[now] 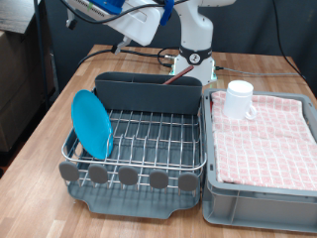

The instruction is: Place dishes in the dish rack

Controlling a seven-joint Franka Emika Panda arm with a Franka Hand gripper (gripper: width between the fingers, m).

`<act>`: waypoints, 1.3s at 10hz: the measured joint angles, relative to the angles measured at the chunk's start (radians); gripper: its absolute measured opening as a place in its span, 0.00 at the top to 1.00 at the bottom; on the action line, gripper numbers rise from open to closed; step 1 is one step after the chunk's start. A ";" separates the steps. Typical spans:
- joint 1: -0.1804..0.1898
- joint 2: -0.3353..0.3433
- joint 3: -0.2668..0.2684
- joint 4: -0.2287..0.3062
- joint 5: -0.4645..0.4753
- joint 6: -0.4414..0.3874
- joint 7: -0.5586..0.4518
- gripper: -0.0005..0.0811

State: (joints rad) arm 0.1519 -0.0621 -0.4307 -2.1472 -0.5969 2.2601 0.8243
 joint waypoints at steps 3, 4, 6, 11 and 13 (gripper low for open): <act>0.038 -0.005 0.036 0.037 0.234 -0.135 -0.174 0.01; 0.054 -0.018 0.054 0.036 0.263 -0.162 -0.204 0.01; 0.080 -0.050 0.089 0.018 0.296 -0.187 -0.207 0.01; 0.109 -0.162 0.196 -0.094 0.322 -0.181 -0.006 0.01; 0.122 -0.203 0.241 -0.139 0.323 -0.180 0.066 0.01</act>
State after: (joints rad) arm 0.2741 -0.2648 -0.1896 -2.2864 -0.2736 2.0796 0.8903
